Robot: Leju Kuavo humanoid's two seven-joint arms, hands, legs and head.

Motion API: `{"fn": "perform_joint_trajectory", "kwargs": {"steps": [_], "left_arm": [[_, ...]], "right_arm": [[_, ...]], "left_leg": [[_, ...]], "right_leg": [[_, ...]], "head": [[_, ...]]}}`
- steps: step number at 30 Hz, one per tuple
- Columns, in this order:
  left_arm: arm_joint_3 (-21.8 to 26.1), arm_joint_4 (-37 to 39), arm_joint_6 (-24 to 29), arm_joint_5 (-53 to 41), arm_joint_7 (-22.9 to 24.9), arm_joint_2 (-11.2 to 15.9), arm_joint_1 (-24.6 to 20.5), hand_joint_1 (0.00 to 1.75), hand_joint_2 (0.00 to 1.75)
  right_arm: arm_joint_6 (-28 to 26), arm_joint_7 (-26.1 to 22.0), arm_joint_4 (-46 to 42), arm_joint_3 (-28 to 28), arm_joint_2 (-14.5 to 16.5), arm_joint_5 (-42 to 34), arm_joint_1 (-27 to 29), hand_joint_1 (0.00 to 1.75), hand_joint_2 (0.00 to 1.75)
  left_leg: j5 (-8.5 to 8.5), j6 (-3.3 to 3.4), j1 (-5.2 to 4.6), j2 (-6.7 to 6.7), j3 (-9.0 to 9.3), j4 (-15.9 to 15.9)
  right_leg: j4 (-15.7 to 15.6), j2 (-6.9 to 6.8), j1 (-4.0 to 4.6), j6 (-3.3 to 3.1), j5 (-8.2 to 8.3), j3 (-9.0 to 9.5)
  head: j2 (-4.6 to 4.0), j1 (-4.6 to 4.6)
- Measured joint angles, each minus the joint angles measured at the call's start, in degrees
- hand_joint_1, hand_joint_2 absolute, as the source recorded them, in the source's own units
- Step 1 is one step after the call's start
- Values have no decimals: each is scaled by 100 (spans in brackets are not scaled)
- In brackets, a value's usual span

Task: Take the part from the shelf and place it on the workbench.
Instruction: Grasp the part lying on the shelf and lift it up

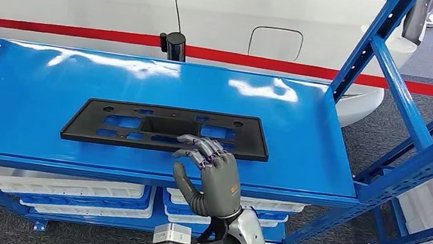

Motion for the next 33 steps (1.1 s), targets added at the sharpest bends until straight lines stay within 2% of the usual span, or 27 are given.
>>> {"fn": "perform_joint_trajectory", "kwargs": {"steps": [2,6,7,9,13,14,17,18,21,22,33], "left_arm": [[1,0,46,-14,38,0,1,175,175],[-1,7,337,-148,284,-4,3,175,175],[-1,8,380,-172,321,-4,8,175,175],[0,9,433,-193,377,-3,21,175,175],[2,9,448,-194,415,-4,28,175,175],[2,9,448,-196,428,-4,28,175,175],[3,11,446,-199,489,-3,28,175,175],[5,11,451,-199,510,-2,27,155,175],[11,11,471,-199,562,-2,27,24,175],[13,11,475,-199,575,-2,27,0,175],[67,11,487,-259,628,-2,26,0,175]], "right_arm": [[18,138,-2,-4,-8,159,-27,174,175],[407,1228,-106,-163,-289,1605,-532,174,175],[509,1352,-152,-264,-367,1816,-688,175,175],[622,1389,-233,-443,-454,1929,-887,175,175],[633,1363,-339,-554,-498,2013,-943,175,175],[630,1363,-356,-566,-504,2025,-944,171,175],[623,1363,-403,-574,-517,2039,-946,118,175],[621,1363,-415,-573,-520,2039,-948,81,175],[617,1362,-448,-564,-524,2056,-963,3,175],[617,1360,-456,-561,-525,2068,-969,0,175],[856,1244,-474,-246,-557,1979,-1148,0,175]], "left_leg": [[0,0,0,0,-1,0],[8,3,-1,1,0,0],[10,3,-1,-2,5,0],[10,2,-2,-7,8,0],[11,3,-4,-7,1,2],[11,3,-4,-7,2,2],[10,2,-3,-6,1,1],[10,2,-3,-6,1,1],[10,2,-2,-6,1,0],[10,2,-2,-6,1,0],[11,2,-3,-6,2,0]], "right_leg": [[0,0,0,0,1,12],[0,1,-2,3,5,8],[-1,-2,-2,2,5,0],[-2,-5,-6,2,4,-2],[0,-6,-6,5,6,34],[0,-6,-5,5,6,34],[0,-6,-1,5,6,33],[0,-6,-1,4,5,33],[0,-6,0,4,5,33],[0,-6,0,4,5,33],[1,-6,-1,4,5,36]], "head": [[0,0],[0,-1],[0,3],[0,5],[0,4],[0,4],[0,4],[0,4],[0,4],[0,3],[0,4]]}}
